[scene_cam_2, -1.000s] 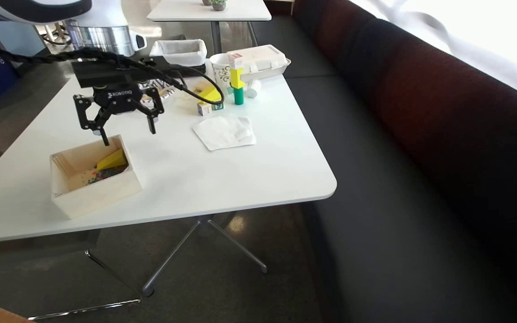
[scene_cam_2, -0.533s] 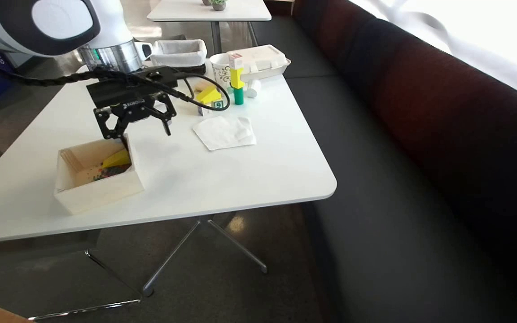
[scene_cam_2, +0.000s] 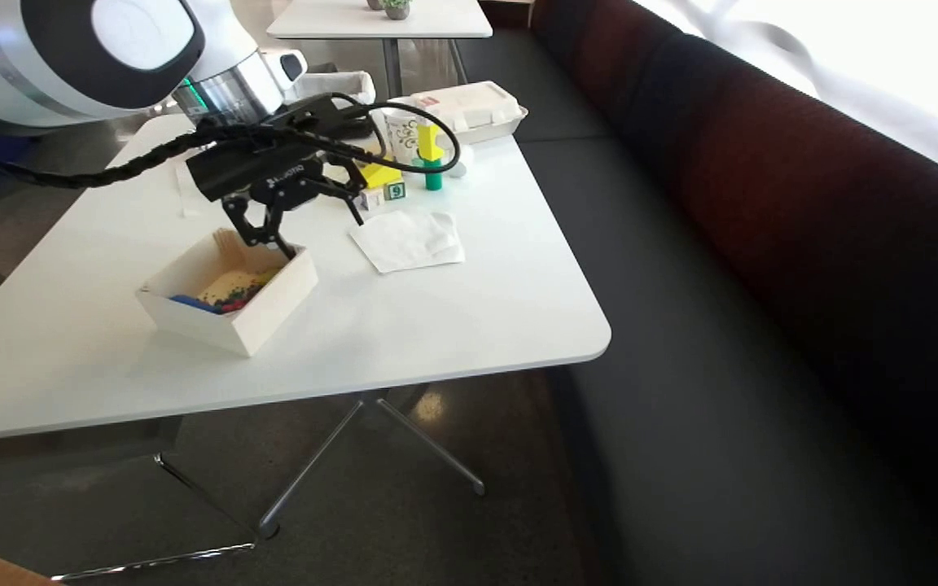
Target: Move the wooden box to the right
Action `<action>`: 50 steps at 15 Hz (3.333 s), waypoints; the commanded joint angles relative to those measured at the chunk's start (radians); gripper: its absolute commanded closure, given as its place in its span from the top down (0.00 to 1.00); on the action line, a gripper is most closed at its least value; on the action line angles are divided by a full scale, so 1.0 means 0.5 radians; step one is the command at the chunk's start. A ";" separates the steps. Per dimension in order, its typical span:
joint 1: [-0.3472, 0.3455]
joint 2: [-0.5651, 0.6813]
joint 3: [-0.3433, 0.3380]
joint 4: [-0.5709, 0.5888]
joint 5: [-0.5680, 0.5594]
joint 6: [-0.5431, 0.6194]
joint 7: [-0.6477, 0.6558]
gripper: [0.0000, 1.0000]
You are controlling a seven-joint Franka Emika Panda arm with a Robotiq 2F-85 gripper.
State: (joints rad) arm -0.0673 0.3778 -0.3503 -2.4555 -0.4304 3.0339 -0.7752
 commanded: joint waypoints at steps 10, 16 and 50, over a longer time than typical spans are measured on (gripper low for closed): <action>0.059 0.282 -0.240 0.210 -0.087 0.109 0.800 1.00; -0.035 0.353 -0.229 0.332 0.076 0.020 1.070 1.00; 0.008 0.962 -0.471 1.166 0.925 -0.355 2.322 1.00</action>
State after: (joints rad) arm -0.0479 0.8207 -0.5913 -1.9358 -0.0239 2.9263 0.3172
